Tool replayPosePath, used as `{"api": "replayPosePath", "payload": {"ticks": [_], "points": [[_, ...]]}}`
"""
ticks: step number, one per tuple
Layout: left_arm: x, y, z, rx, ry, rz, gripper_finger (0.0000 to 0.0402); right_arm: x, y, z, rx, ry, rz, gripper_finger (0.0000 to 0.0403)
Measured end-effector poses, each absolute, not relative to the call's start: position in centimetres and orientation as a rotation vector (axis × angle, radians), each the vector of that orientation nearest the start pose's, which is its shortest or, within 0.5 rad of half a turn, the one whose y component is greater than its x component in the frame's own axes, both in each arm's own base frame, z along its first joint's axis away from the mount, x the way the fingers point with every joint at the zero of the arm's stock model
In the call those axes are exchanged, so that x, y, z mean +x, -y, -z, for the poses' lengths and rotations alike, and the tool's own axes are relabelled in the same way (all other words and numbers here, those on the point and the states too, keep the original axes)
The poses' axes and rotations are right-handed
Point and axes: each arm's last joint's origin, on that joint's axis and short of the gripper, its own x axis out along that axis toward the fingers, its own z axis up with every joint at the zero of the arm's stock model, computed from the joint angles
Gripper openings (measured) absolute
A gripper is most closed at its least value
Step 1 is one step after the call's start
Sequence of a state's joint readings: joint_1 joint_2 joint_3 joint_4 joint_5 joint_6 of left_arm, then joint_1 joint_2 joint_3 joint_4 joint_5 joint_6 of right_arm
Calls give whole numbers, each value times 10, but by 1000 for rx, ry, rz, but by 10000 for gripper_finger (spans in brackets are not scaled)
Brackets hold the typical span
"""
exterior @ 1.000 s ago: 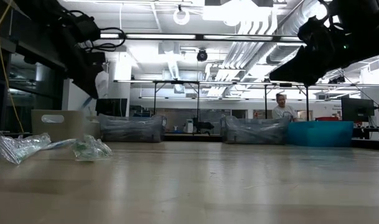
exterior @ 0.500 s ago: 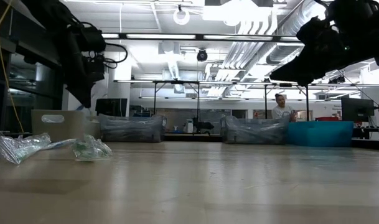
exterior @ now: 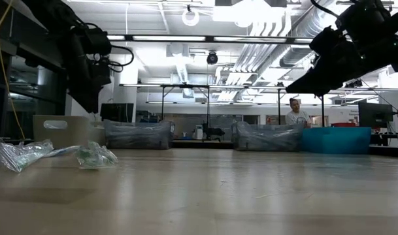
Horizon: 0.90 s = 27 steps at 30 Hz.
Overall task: Pick & Place Toothbrushes
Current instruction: Put the blue toothbrush into the white bin
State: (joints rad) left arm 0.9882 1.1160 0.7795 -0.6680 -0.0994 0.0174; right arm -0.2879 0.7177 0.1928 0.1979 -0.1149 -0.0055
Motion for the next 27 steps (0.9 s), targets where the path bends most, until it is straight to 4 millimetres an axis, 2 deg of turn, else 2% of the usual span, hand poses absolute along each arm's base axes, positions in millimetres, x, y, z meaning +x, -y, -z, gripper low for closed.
{"api": "replayPosePath", "payload": {"ticks": [6,16,22,27], "points": [[115,-180,-240,-342,-907,-972,142,148,45,-175,84,-319,201,87],[120,-183,-244,-205,-885,-854,143,146,46,-172,218,-345,231,87],[126,-170,-255,-49,-877,-762,143,146,45,-174,263,-324,243,87],[143,-149,-262,131,-852,-534,143,143,45,-179,253,-285,247,87]]}}
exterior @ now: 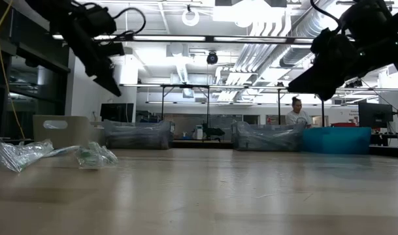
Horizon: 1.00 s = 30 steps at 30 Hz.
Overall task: Pick & Place Toothbrushes
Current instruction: Put the blue toothbrush into the white bin
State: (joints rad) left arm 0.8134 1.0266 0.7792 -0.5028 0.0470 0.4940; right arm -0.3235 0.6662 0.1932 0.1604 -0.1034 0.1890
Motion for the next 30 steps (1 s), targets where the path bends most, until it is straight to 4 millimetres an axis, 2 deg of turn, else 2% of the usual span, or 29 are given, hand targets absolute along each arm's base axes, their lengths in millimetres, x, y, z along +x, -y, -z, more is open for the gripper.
{"api": "replayPosePath", "payload": {"ticks": [7,16,24,30], "points": [[164,-126,-263,255,-836,-381,143,131,40,-179,296,-312,244,87],[171,-120,-265,296,-800,-324,143,116,33,-190,351,-216,166,87],[172,-118,-265,304,-759,-225,143,114,31,-160,350,-60,166,87],[172,-117,-265,295,-761,-206,143,113,31,-163,339,-39,152,87]]}}
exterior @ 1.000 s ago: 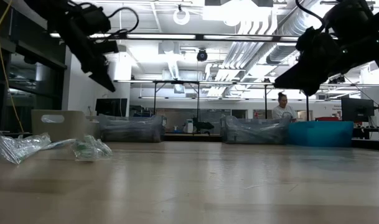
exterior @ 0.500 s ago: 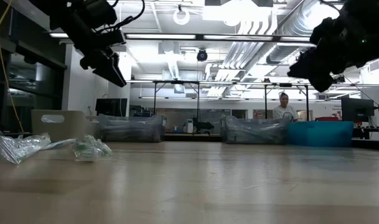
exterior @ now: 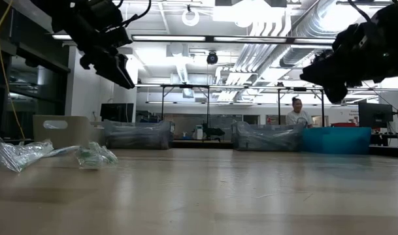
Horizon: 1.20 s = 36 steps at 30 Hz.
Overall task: Pick & Place Toothbrushes
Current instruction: Put the blue toothbrush into the white bin
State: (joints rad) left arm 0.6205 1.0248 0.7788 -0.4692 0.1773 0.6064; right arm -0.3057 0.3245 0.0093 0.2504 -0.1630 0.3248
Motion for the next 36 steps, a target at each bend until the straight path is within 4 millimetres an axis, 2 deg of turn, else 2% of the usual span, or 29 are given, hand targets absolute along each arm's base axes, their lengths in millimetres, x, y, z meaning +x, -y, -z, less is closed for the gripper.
{"api": "replayPosePath", "payload": {"ticks": [5,16,22,25,30,36], "points": [[176,-107,-260,313,-764,-133,143,113,31,-164,306,-28,155,87],[187,-68,-250,496,-820,156,143,112,31,-161,353,-49,186,87],[191,-56,-242,499,-873,237,143,112,31,-161,353,-51,186,87],[195,-59,-234,417,-961,161,143,112,31,-161,353,-51,185,87],[197,-67,-218,68,-1133,-234,143,112,31,-160,353,-52,185,87],[196,-66,-208,-151,-1199,-367,143,112,31,-160,354,-53,185,87]]}}
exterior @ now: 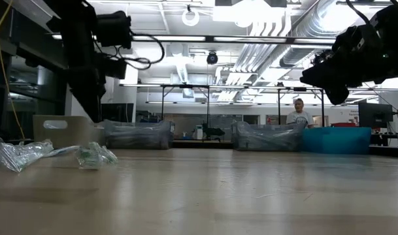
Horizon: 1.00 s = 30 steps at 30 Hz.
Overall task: Pick & Place Toothbrushes
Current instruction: Put the blue toothbrush into the white bin
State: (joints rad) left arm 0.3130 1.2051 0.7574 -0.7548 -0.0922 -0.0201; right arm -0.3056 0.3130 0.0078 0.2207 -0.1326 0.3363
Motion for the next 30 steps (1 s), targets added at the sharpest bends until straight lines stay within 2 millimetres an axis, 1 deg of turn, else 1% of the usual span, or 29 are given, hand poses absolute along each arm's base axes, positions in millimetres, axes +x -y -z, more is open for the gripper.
{"api": "replayPosePath", "payload": {"ticks": [3,7,20,23,26,30], "points": [[189,-65,-205,-222,-1272,-450,143,112,31,-160,354,-53,186,87],[184,-60,-203,-268,-1312,-574,143,112,31,-160,354,-54,186,87],[189,-27,-203,-385,-1234,-745,143,112,31,-160,354,-55,186,87],[190,-21,-199,-397,-1243,-806,143,112,31,-160,354,-55,186,87],[194,-15,-192,-417,-1253,-839,143,112,31,-160,355,-57,186,87],[200,-14,-184,-439,-1262,-876,143,112,31,-159,355,-59,186,87]]}}
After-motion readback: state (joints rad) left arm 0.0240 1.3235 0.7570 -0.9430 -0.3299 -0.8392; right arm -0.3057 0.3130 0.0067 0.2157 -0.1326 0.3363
